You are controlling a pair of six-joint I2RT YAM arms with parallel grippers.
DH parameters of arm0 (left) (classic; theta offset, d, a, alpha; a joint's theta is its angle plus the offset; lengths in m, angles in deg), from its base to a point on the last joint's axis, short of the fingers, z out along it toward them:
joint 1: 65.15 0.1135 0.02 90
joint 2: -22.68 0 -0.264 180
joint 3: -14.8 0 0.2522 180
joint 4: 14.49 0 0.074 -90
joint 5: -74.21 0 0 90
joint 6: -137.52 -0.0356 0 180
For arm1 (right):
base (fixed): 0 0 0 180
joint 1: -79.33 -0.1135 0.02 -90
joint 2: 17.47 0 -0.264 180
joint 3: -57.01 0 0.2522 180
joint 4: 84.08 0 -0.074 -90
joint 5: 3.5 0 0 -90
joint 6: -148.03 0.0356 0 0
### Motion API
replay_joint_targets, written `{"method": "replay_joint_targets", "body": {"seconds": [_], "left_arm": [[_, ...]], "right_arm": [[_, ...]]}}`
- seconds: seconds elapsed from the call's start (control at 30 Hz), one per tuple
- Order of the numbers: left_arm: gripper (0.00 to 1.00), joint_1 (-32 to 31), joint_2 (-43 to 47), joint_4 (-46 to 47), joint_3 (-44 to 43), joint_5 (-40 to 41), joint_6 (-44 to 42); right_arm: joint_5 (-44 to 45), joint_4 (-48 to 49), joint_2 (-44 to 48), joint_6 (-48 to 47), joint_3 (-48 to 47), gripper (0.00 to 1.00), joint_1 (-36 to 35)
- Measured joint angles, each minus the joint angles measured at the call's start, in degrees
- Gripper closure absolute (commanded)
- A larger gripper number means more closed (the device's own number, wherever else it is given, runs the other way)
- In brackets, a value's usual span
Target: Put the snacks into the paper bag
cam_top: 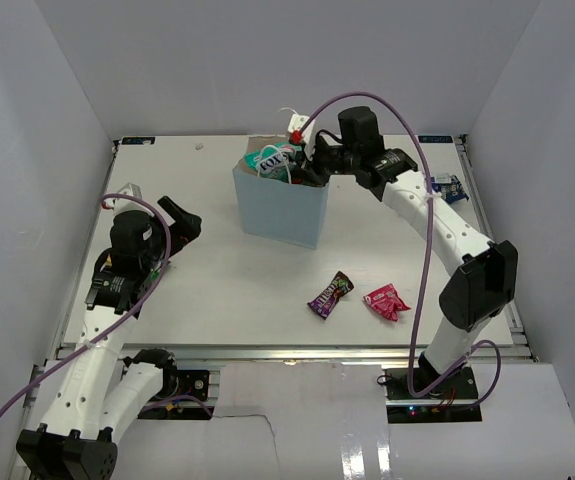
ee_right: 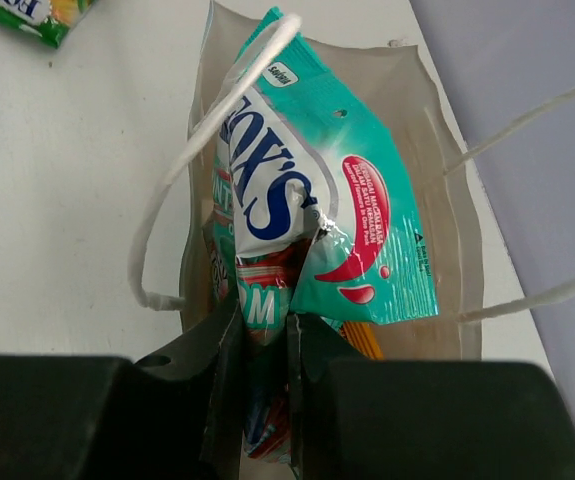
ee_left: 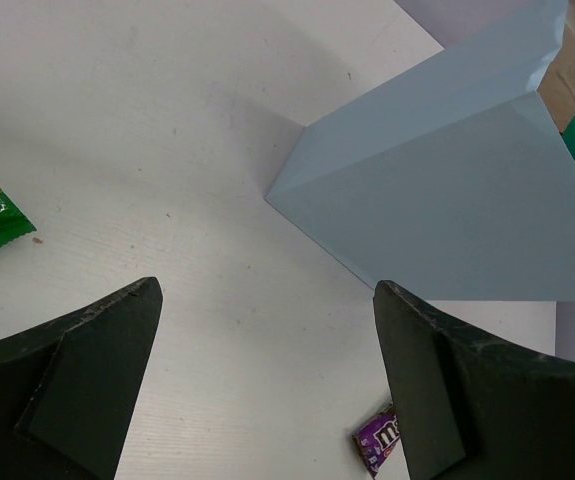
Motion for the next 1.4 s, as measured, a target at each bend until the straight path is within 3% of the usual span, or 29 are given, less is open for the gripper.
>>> {"method": "replay_joint_targets", "body": {"seconds": [0.13, 0.27, 0.3, 0.4, 0.5, 0.73, 1.0, 1.2, 1.4], "left_arm": [[0.03, 0.0, -0.07, -0.11, 0.2, -0.02, 0.02], [0.03, 0.0, -0.39, -0.11, 0.2, -0.02, -0.02], [0.03, 0.0, -0.55, -0.11, 0.2, -0.02, -0.04], [0.02, 0.0, -1.14, -0.17, 0.2, 0.02, -0.02], [0.02, 0.0, -1.88, -0.63, 0.17, 0.46, 0.52], [0.02, 2.99, -11.04, -8.96, -3.39, 2.86, 4.39], [0.02, 16.68, -22.53, -16.02, -10.62, 5.11, 4.5], [0.02, 23.69, -33.07, -16.15, -13.75, 6.01, 1.11], [0.02, 34.56, -40.76, -12.33, -13.03, -4.39, -7.48]], "right_arm": [[2.58, -1.86, -1.2, -2.71, -0.15, 0.86, -1.03], [5.07, -4.61, -5.22, -5.27, -2.78, 0.76, -1.4], [5.35, -5.42, -6.23, -5.77, -3.54, 0.71, -1.49], [5.51, -7.23, -7.43, -7.39, -4.66, 0.37, -1.73], [5.25, -8.31, -7.1, -8.83, -5.11, 0.26, -1.77], [4.61, -10.19, -3.76, -7.15, -7.98, 0.17, -0.96], [3.41, -9.55, 5.38, -2.38, -9.86, 0.14, 7.52], [-0.37, -9.22, 14.62, -0.9, 5.22, 0.12, 15.37], [-5.92, -11.34, 20.39, -0.81, 21.75, 0.12, 16.76]]}}
